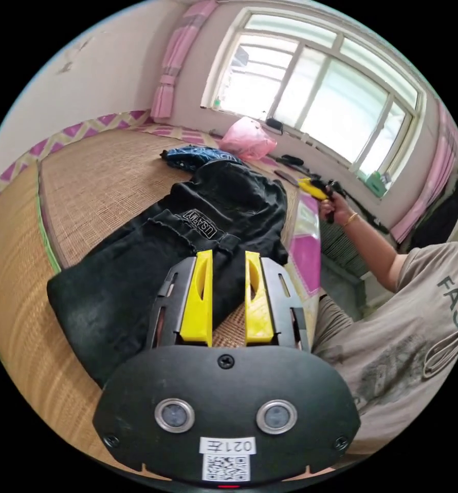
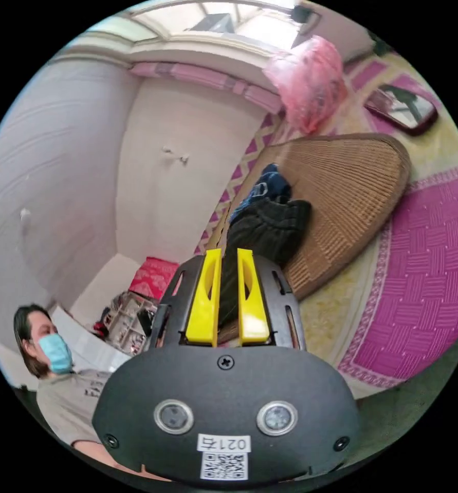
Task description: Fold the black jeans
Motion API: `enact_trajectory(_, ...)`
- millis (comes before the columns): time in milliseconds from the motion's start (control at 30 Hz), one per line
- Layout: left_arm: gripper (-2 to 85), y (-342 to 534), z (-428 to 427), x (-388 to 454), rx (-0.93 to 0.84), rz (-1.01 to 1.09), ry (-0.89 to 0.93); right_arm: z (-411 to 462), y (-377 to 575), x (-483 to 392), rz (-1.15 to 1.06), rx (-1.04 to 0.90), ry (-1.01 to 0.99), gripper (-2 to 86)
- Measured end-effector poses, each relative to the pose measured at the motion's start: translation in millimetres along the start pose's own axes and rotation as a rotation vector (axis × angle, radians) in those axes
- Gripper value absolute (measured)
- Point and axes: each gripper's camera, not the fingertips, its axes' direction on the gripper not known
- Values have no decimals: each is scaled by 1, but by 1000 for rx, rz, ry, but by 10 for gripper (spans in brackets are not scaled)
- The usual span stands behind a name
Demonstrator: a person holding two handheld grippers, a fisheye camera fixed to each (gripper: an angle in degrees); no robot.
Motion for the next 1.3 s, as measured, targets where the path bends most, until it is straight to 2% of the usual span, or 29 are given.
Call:
enact_trajectory(200,127,-43,83,28,-237,186,-187,13,58,-48,-183,-99,25,67)
enact_trajectory(333,140,-38,98,29,-300,219,-213,21,97,-52,-231,-173,29,61)
enact_trajectory(433,113,-29,93,16,-267,161,-211,21,117,-44,-220,-188,4,53)
enact_trajectory(533,51,-15,73,-23,-163,-25,-107,18,131,-34,-190,-171,-31,39)
enact_trajectory(600,38,8,36,-76,-1,-244,125,18,136,-30,-177,-164,-57,31)
enact_trajectory(633,36,17,22,-89,58,-295,171,19,138,-29,-171,-165,-63,27)
enact_trajectory(700,27,55,-49,-123,271,-406,224,23,140,-32,-178,-179,-61,21)
enact_trajectory(733,25,66,-70,-129,320,-420,214,26,140,-36,-193,-194,-52,17)
enact_trajectory(800,15,122,-163,-146,491,-455,129,31,138,-44,-218,-219,-37,13)
enact_trajectory(900,8,213,-268,-164,636,-529,-40,40,132,-54,-231,-232,-58,8)
enact_trajectory(1000,7,323,-336,-191,705,-691,-198,56,126,-63,-237,-253,-78,4)
enact_trajectory(1067,8,393,-351,-211,717,-823,-243,69,123,-70,-243,-272,-84,3)
enact_trajectory(1167,11,485,-324,-252,528,-1023,-238,91,118,-79,-226,-295,-124,2)
enact_trajectory(1267,16,557,-298,-269,665,-1154,-43,111,111,-92,-216,-326,-151,4)
enact_trajectory(1300,21,563,-300,-269,719,-1135,-6,118,107,-100,-222,-342,-144,5)
